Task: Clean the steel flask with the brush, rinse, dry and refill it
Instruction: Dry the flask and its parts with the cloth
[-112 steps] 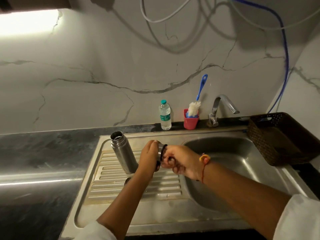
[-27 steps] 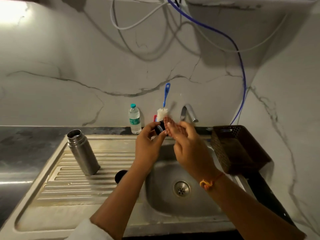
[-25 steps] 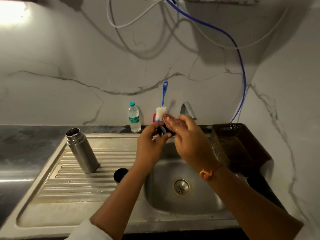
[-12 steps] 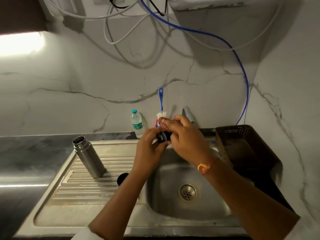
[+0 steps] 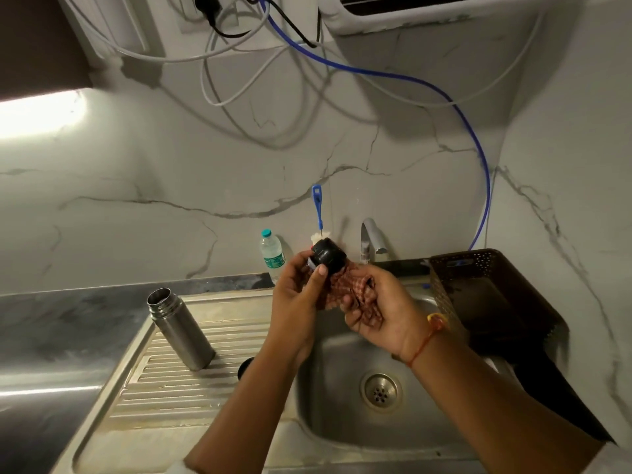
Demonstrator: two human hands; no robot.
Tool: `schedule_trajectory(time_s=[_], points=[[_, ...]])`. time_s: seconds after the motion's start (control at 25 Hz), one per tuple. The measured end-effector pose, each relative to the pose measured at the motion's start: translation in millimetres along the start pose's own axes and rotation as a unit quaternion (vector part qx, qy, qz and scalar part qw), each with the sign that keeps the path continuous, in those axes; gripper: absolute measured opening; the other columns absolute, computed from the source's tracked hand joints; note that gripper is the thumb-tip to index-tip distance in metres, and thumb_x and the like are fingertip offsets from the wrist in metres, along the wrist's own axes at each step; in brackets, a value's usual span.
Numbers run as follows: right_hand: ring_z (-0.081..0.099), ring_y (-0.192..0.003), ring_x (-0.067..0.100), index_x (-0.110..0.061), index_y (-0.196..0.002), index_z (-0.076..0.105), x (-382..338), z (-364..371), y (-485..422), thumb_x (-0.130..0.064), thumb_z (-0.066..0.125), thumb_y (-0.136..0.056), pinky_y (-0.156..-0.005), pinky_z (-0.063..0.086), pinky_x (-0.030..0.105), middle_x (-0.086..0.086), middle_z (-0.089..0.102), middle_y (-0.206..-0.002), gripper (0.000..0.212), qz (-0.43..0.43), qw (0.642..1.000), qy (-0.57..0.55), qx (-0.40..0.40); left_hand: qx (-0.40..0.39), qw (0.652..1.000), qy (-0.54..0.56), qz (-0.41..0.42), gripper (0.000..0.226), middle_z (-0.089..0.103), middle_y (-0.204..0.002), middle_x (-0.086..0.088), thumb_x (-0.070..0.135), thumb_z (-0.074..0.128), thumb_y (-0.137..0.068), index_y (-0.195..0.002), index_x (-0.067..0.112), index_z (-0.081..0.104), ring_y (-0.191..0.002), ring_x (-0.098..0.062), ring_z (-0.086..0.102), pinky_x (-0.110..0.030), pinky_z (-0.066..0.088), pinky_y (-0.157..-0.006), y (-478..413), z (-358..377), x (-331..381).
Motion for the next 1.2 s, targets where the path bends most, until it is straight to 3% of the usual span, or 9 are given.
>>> schedule_trajectory(time_s=[0.08,0.24,0.44,0.56,0.64,0.72,0.84,1.0,1.2], points=[[0.059,-0.053,0.011,-0.008,-0.099,0.069,2.5,2.0,2.6,-0.031,0.052,-0.096,-0.038,0.042,0.018,0.007,0.068,-0.078,0.029,0.02,0.999,-0.05,0.0,-0.001,1.0,-0.01,0.015,0.037,0.07,-0.119,-0.013,0.027,0.073,-0.084,-0.12,0.023,0.067,-0.112,-0.029,0.068,-0.044,0.06,-0.088,-5.0,-6.3,0.1],[0.057,-0.053,0.01,-0.007,-0.108,0.067,-7.4,-6.4,-5.2,-0.029,0.05,-0.096,-0.041,0.043,0.018,0.003,0.063,-0.074,0.03,-0.016,0.997,-0.075,0.031,-0.037,0.995,-0.077,0.055,0.033,0.068,-0.115,-0.009,0.015,0.069,-0.09,-0.122,0.015,0.062,-0.109,-0.021,0.066,-0.03,0.059,-0.086,2.3,2.5,-3.7],[0.055,-0.062,0.012,-0.008,-0.101,0.071,0.4,-5.4,0.2,-0.03,0.058,-0.096,-0.044,0.043,0.018,0.008,0.065,-0.076,0.026,-0.047,0.998,0.032,0.03,-0.015,0.992,-0.11,0.061,0.02,0.067,-0.115,-0.01,0.016,0.062,-0.099,-0.118,0.021,0.062,-0.109,-0.023,0.066,-0.03,0.059,-0.084,-7.8,-6.0,-2.0],[0.061,-0.067,0.016,-0.017,-0.106,0.075,-16.3,-3.6,9.2,-0.018,0.048,-0.1,-0.051,0.048,0.021,0.01,0.071,-0.089,0.028,-0.134,0.99,0.04,0.006,-0.03,0.998,-0.053,0.024,0.033,0.07,-0.119,-0.013,0.022,0.066,-0.091,-0.123,0.016,0.061,-0.117,-0.028,0.065,-0.04,0.055,-0.099,-12.8,-8.8,-4.2],[0.07,-0.091,0.021,-0.023,-0.118,0.071,-25.7,-1.6,9.4,-0.007,0.04,-0.101,-0.071,0.058,0.026,0.007,0.073,-0.109,0.039,-0.204,0.974,0.102,-0.012,-0.035,0.998,0.036,-0.022,0.037,0.071,-0.12,-0.013,0.016,0.067,-0.087,-0.124,0.011,0.06,-0.12,-0.029,0.066,-0.04,0.054,-0.101,-9.7,-5.6,-6.1],[0.066,-0.107,0.01,-0.03,-0.13,0.064,-26.0,-4.3,5.6,-0.004,0.043,-0.101,-0.083,0.058,0.025,0.0,0.065,-0.128,0.044,-0.25,0.94,0.23,0.034,-0.032,0.994,0.089,-0.05,0.034,0.071,-0.122,-0.015,0.01,0.064,-0.089,-0.123,0.009,0.06,-0.12,-0.029,0.067,-0.039,0.057,-0.1,-7.5,-4.3,-7.5],[0.056,-0.107,-0.008,-0.038,-0.14,0.053,-20.7,-2.3,4.7,-0.006,0.051,-0.099,-0.08,0.052,0.011,-0.012,0.048,-0.139,0.052,-0.347,0.826,0.44,0.066,-0.005,0.988,0.13,-0.083,0.028,0.069,-0.125,-0.022,0.004,0.058,-0.094,-0.123,0.006,0.062,-0.119,-0.032,0.067,-0.041,0.057,-0.099,-10.2,-8.0,-11.7],[0.054,-0.12,0.011,-0.035,-0.145,0.048,-24.2,3.5,-6.3,-0.012,0.054,-0.096,-0.094,0.055,0.025,-0.01,0.043,-0.143,0.054,-0.411,0.672,0.609,0.093,-0.016,0.992,0.089,-0.09,0.036,0.071,-0.121,-0.018,0.014,0.064,-0.09,-0.126,0.007,0.063,-0.12,-0.035,0.066,-0.046,0.054,-0.105,-6.4,-6.8,-15.9],[0.053,-0.123,0.014,-0.033,-0.144,0.049,-38.5,6.2,-13.1,-0.013,0.053,-0.096,-0.101,0.052,0.032,-0.008,0.047,-0.139,0.052,-0.398,0.65,0.642,0.082,0.0,0.998,0.009,-0.054,0.037,0.073,-0.117,-0.013,0.017,0.068,-0.088,-0.125,0.012,0.066,-0.116,-0.03,0.068,-0.048,0.051,-0.106,-7.3,-8.1,-16.2]])
Point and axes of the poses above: each hand's wrist, its own y-axis away from the middle knuckle, its own z-axis out of the palm, x = y × z, the point moved 4 cm from there along -y, towards the middle knuckle
